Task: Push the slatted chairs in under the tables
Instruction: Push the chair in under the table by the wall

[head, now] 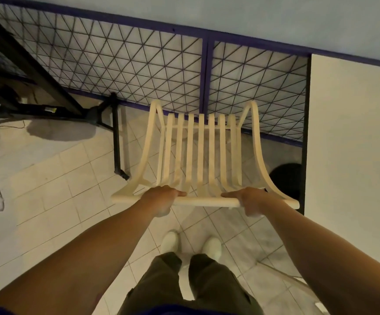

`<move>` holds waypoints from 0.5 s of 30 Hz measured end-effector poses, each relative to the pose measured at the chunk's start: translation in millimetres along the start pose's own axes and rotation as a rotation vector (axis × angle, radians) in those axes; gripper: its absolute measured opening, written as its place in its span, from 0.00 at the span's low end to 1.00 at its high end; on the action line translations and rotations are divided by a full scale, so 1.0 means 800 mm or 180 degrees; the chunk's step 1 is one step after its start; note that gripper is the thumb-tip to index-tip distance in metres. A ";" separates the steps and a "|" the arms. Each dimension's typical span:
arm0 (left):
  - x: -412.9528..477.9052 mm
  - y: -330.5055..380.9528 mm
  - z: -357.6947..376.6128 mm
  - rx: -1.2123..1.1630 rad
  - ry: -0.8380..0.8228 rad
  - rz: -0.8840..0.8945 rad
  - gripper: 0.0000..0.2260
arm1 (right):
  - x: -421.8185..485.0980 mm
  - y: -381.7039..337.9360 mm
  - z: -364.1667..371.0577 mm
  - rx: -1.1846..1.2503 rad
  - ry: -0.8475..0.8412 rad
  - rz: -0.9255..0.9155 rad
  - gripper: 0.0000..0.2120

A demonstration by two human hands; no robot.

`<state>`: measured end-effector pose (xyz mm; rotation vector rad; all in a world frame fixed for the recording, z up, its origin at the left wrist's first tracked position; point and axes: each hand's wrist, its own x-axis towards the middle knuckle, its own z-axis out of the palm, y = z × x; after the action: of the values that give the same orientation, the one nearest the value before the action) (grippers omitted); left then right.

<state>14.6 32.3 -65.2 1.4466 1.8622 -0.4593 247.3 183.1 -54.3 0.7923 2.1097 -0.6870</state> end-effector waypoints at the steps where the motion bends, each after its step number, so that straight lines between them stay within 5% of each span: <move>1: 0.000 0.000 0.000 0.0017 0.0030 0.0012 0.35 | 0.000 -0.001 0.000 0.0010 0.0036 0.0001 0.43; 15: 0.000 -0.084 -0.025 0.0323 -0.0121 0.0411 0.36 | 0.005 -0.085 0.024 0.0616 0.0303 0.0292 0.37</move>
<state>-54.9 25.3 -61.3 1.6033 1.7252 -0.5207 204.8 126.2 -53.7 1.0394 2.0982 -0.8272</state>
